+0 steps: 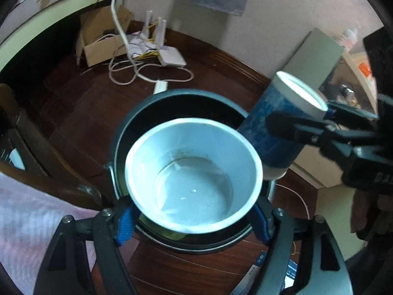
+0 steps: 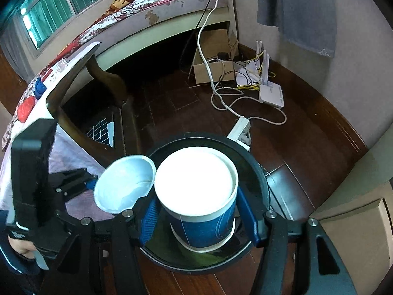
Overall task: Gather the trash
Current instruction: 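Open the left tool to drop the bowl while the right tool drops the cup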
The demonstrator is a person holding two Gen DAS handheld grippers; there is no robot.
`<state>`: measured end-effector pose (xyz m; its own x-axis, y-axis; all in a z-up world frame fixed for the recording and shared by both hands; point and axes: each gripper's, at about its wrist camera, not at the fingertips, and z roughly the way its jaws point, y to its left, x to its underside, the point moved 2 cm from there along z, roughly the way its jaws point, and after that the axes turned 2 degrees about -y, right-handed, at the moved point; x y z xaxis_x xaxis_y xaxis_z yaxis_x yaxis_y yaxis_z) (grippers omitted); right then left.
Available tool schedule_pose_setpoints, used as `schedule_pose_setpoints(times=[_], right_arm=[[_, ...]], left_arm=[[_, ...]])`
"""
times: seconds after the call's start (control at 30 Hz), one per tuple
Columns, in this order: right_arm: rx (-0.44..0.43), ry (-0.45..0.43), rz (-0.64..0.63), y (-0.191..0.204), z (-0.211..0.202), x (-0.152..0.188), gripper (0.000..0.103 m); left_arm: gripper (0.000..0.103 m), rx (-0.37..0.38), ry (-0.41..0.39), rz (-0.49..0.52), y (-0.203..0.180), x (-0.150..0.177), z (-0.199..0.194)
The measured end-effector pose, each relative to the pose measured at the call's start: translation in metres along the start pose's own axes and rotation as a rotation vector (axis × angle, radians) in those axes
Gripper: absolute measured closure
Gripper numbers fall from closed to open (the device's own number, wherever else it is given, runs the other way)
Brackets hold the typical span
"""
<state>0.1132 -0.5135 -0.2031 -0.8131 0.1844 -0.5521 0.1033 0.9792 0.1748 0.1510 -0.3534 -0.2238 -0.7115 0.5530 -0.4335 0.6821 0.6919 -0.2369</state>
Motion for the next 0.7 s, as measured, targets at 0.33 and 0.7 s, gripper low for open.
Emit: schedule_pose_setpoints(times=[0.33, 0.7], right_arm=[[0.113, -0.013, 0.117, -0.024, -0.021, -0.006, 0.000], [0.149, -0.102, 0.085, 0.012, -0.073, -0.012, 0.000]], left_arm=[[0.015, -0.128, -0.043, -0.078, 0.023, 0.014, -0.025], [0.015, -0.222, -0.188, -0.091, 0.024, 0.018, -0.102]])
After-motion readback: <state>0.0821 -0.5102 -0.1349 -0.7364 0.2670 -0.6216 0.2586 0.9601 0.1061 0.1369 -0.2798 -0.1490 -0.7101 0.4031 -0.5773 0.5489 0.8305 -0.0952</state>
